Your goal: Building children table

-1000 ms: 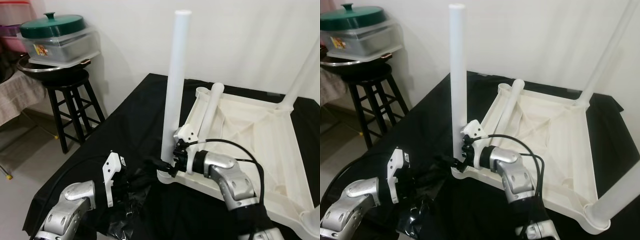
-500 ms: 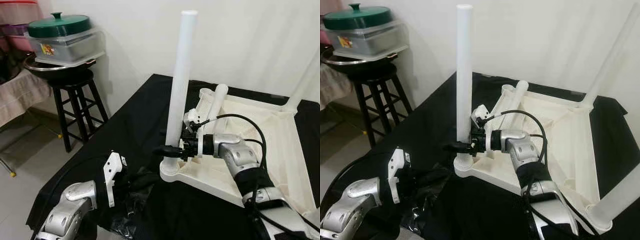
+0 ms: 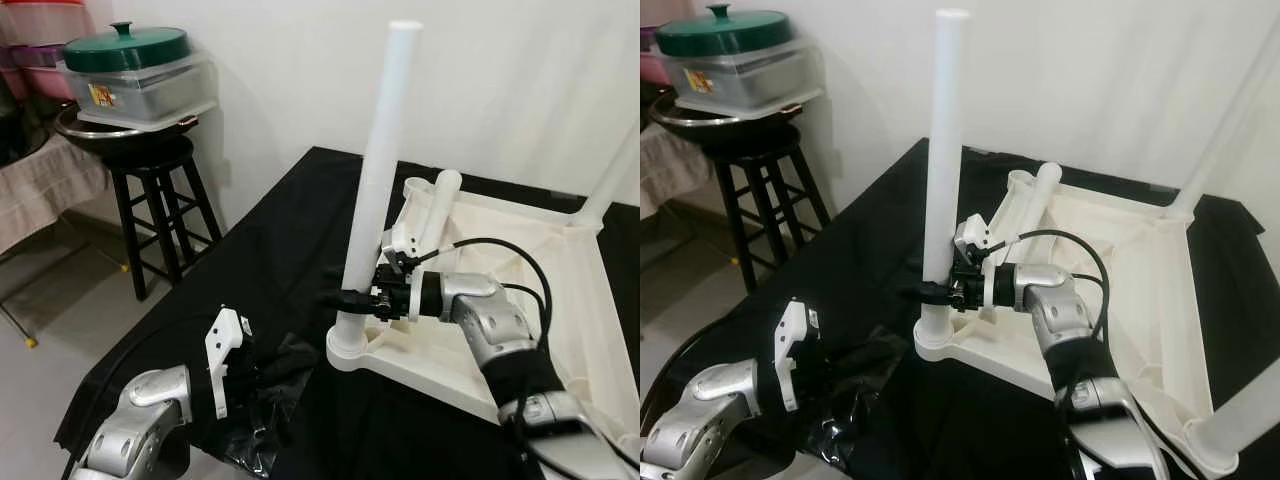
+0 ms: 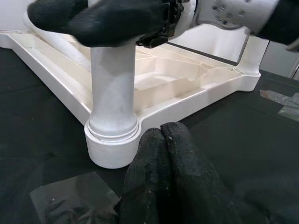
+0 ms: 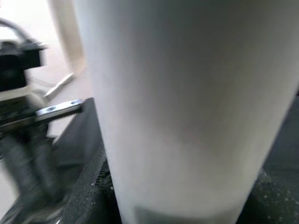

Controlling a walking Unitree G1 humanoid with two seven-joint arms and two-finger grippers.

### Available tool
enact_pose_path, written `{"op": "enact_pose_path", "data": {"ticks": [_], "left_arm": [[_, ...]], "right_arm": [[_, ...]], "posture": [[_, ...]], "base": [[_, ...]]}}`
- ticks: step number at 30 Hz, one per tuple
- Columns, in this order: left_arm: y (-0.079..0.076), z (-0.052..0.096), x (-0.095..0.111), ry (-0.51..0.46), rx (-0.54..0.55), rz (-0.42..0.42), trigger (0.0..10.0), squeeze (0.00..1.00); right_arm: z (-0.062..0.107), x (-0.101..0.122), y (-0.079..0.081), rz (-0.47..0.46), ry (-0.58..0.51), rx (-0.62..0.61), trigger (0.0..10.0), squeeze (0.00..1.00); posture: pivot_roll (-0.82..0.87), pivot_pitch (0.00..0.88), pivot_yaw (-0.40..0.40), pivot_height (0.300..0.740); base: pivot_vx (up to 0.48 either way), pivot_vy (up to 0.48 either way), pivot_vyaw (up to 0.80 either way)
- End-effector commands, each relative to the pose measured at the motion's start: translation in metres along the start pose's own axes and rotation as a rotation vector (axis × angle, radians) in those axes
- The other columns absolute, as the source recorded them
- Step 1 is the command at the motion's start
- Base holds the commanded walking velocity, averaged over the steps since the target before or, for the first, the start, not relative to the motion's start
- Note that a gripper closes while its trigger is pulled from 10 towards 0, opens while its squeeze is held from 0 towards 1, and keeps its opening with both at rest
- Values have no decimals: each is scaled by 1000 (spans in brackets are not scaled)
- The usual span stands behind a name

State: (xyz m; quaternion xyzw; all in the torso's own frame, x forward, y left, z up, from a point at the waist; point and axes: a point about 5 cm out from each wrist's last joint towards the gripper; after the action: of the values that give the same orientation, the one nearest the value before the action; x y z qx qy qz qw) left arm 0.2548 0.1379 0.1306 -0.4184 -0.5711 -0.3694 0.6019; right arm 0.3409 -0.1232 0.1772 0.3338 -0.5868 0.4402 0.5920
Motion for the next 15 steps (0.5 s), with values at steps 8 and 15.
{"op": "enact_pose_path", "data": {"ticks": [8, 15], "left_arm": [[4, 5, 0, 21, -7, 2, 10000, 0], [4, 5, -1, 27, -2, -5, 10000, 0]], "right_arm": [[-32, -33, 43, -144, 151, -687, 0, 0], [-33, -35, 43, -167, 163, -661, 0, 0]], "posture": [[-80, 0, -36, 740], [-65, 0, -48, 740]], "base": [[0, 0, 0], [0, 0, 0]]}}
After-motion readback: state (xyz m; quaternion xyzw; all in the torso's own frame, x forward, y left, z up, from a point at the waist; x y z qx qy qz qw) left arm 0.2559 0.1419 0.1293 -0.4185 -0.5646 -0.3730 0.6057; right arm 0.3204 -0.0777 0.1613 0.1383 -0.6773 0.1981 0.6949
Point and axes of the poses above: a point about 5 cm out from each wrist's last joint towards the gripper, its own z axis pointing back from the gripper into the wrist, its own x axis along the axis of the wrist's last joint, y = z × x, and after that the axes turned 5 degrees about z, right-handed
